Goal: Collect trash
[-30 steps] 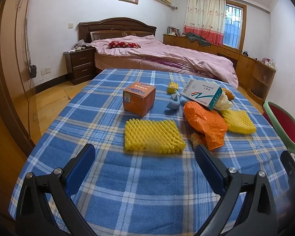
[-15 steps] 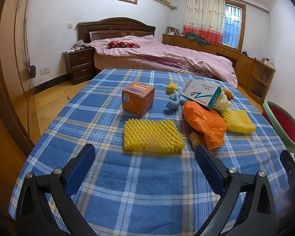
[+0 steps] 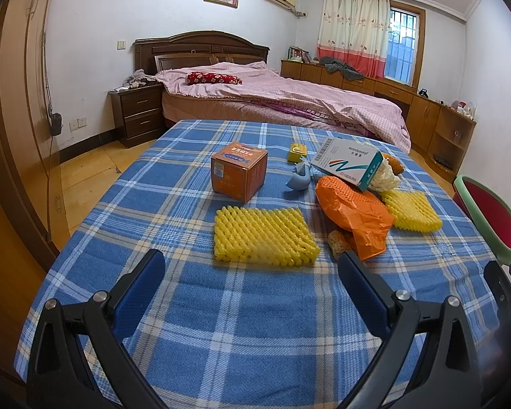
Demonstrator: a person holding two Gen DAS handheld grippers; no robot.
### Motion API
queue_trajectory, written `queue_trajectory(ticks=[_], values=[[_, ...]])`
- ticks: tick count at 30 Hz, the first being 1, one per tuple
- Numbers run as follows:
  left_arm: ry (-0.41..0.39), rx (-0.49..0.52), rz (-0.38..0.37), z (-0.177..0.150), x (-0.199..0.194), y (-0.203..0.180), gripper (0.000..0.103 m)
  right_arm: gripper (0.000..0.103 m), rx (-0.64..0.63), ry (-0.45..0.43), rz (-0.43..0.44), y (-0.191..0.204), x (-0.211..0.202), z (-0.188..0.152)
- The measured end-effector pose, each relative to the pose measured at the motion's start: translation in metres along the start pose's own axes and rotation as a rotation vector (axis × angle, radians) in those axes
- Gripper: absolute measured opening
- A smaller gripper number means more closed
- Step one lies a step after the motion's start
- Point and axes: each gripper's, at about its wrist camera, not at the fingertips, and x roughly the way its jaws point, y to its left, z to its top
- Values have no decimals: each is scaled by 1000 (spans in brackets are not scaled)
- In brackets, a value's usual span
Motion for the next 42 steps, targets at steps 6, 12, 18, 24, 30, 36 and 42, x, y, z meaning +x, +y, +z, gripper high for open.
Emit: queue_trajectory(ticks=[6,12,18,24,30,36,42], values=[[2,-2,-1,0,0,0,100,103,-1,1,-1,0,0,0],[3,-2,-2,-1,0,1,100,103,8,2,9,-1,-1,0],[11,-6,-11,0,1,0,100,103,7,27,30,-2,0,1],[78,32,-17,7,9,1,96,103,23,97,63,-4,3,8],[81,47,-17,34,16,8,96,103,64,123,98,-3,0,32],[106,78,26,72,39,15,96,103,84,166,138,3,14,60],[131,96,-5,94,71,16,93,103,87,276,135,9,46,70]])
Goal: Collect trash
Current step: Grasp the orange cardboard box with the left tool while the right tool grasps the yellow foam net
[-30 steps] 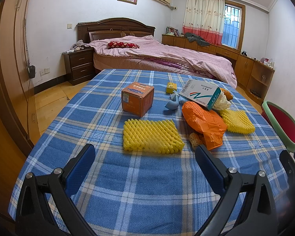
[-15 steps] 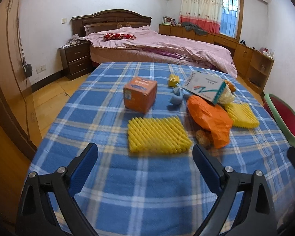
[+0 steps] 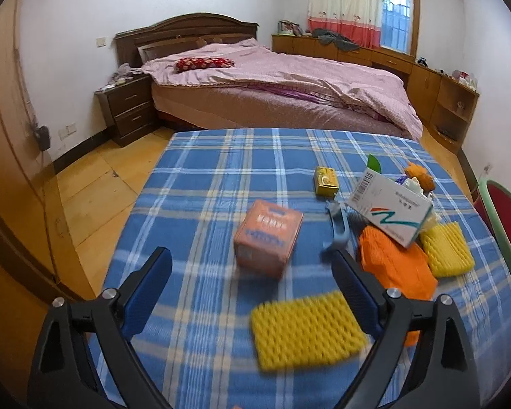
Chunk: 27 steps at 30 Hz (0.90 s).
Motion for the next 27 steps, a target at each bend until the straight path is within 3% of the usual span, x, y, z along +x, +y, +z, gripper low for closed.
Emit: queue_trajectory(ticks=[3,12,14,18,19,20,22,23,27], values=[[28,8,-41,4,18,-2,90,103,-10,44,-10,2,19,8],[132,-44,-140,7,65,6,68,103,20,165,-60,4,73,13],[153,-58,-158,6,71,8,58,102,29,173,-64,3,79,13],[162,-78,-202,3,74,11,51,97,47,200,-77,2,90,9],[162,-82,-213,2,73,12,51,89,51,207,-75,2,92,8],[165,-89,-232,3,74,13,51,73,56,211,-73,2,94,8],[161,-97,-236,2,73,15,50,62,49,216,-91,4,97,7],[158,-98,-232,3,73,15,50,47,39,214,-95,5,99,8],[129,-115,-220,4,62,20,50,28,35,224,-49,7,102,8]])
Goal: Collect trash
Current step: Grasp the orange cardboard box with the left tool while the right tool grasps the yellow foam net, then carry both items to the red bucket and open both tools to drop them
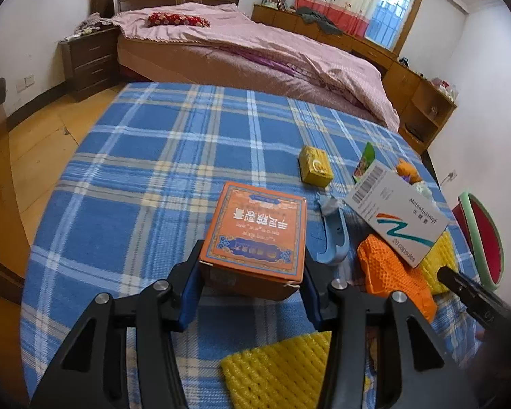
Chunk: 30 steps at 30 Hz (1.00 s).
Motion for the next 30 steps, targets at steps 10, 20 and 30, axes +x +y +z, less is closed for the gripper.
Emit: queue_trajectory(ticks=[10,20,30], values=[[-68,16,-32,-8,-51,-27,50,11,27,-93,44,-9,-47,-10],[-81,62,-116,-18,-85,-79,50,10,57,-204,42,-29,-108,-18],[-56,167,-198,-14,-79,-154,50,10,114,-307,-3,-79,-142,-15]])
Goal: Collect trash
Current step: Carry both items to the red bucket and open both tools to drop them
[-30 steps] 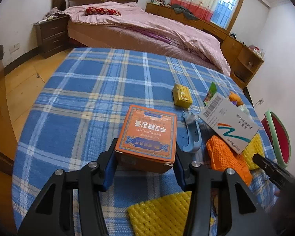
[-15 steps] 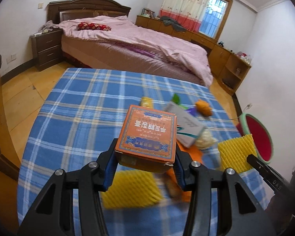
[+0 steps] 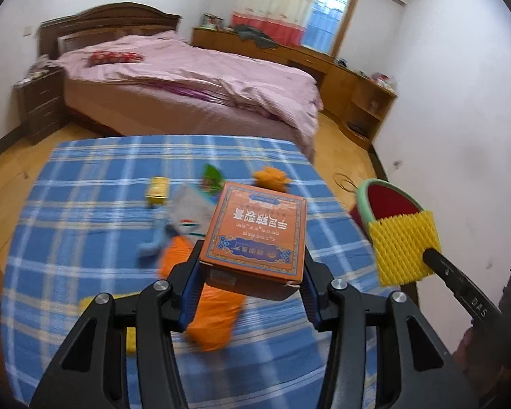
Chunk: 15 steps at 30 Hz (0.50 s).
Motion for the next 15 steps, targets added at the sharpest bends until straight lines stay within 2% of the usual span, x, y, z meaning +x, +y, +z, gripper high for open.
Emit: queue_trajectory(ticks=[7,15], values=[[55,81,-81,10,37,-57,50,10,49,-31,-53,-48,-1,12],[81,226,-116,15,83,-129,50,10,103,-60,-130,-106,3,21]])
